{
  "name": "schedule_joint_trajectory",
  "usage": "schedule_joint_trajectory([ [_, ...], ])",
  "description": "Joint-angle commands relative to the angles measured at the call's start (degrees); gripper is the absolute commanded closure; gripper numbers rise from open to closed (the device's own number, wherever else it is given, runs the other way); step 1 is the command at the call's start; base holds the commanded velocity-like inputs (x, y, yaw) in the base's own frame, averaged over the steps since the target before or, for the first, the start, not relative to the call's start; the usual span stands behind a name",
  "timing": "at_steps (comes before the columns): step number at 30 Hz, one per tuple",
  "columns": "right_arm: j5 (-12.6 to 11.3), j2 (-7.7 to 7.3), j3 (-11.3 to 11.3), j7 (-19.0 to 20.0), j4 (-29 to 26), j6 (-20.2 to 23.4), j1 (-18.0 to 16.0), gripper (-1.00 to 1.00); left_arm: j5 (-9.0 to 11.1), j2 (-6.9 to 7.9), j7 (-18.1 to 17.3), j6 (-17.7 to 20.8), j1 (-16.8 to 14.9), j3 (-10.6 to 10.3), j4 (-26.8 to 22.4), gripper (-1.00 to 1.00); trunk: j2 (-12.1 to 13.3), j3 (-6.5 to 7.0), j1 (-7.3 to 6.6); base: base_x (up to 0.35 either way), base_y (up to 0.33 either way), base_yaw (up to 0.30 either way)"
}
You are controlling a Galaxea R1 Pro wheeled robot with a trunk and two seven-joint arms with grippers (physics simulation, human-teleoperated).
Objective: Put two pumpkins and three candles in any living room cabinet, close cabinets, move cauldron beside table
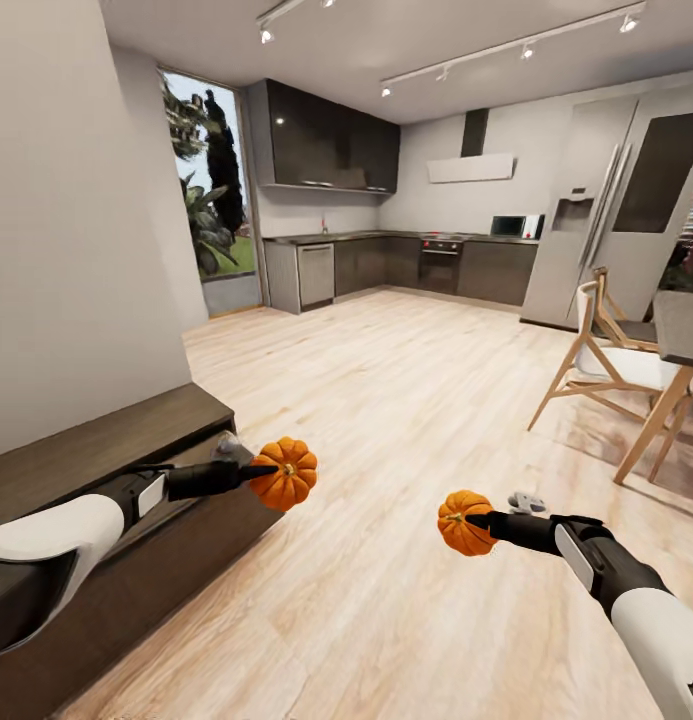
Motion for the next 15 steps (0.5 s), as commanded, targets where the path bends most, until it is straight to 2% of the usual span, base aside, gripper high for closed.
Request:
schedule_joint_trajectory([
  [1,-0.3,0.0,-0.1,0.0,0.0,0.1,0.0,1.0,0.1,0.0,-0.1,0.0,0.0,1.1,0.0,1.0,0.0,-0.02,0.0,0.006,-0.001,0.289],
  [15,-0.4,0.08,-0.1,0.0,0.0,0.0,0.0,1.0,0.1,0.0,-0.1,0.0,0.2,1.1,0.0,1.0,0.0,-0.45,0.0,0.001,0.0,0.289],
])
